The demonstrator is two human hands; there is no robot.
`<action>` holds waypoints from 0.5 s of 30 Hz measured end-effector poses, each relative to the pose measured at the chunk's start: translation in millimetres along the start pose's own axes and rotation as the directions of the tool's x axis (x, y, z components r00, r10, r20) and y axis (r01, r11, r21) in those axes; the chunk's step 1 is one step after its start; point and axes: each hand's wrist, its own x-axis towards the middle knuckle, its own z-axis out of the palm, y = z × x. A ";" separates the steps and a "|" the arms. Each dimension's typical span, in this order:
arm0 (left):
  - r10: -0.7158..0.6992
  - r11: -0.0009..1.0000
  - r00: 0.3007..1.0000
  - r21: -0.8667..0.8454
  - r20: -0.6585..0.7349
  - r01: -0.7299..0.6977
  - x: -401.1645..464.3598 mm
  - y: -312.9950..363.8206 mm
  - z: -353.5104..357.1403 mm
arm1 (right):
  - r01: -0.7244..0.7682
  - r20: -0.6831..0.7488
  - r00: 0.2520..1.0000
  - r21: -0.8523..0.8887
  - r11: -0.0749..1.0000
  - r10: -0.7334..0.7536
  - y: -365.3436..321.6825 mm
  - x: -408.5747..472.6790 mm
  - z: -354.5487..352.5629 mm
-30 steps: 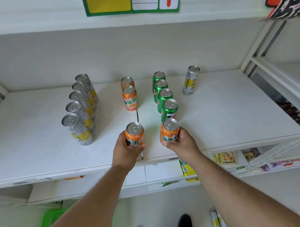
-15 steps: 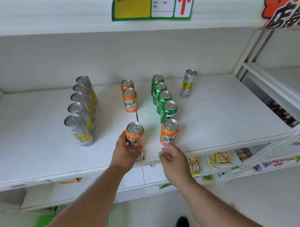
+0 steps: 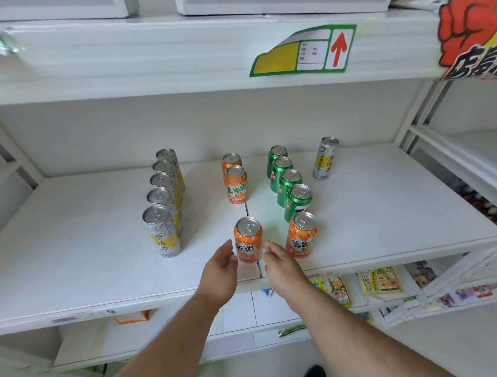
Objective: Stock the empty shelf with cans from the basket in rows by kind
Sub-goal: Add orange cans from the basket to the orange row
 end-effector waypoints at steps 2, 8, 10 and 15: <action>0.017 1.000 0.999 0.004 0.036 -0.018 -1.6 3.0 0.9 | 0.011 0.029 1.000 0.009 1.000 -0.011 1.0 4.3 2.7; 0.010 1.000 0.999 -0.008 0.036 -0.009 3.0 -2.5 2.5 | 0.019 0.067 0.998 0.047 0.999 -0.022 -0.8 13.6 -1.4; 0.013 1.000 0.999 -0.009 0.041 -0.012 3.2 -1.5 3.0 | 0.021 0.078 0.997 0.083 0.996 -0.028 0.6 19.8 -3.0; -0.047 0.998 0.999 -0.041 -0.002 0.047 8.2 -4.4 1.0 | 0.018 0.067 0.997 0.099 0.995 -0.025 8.0 29.6 -2.0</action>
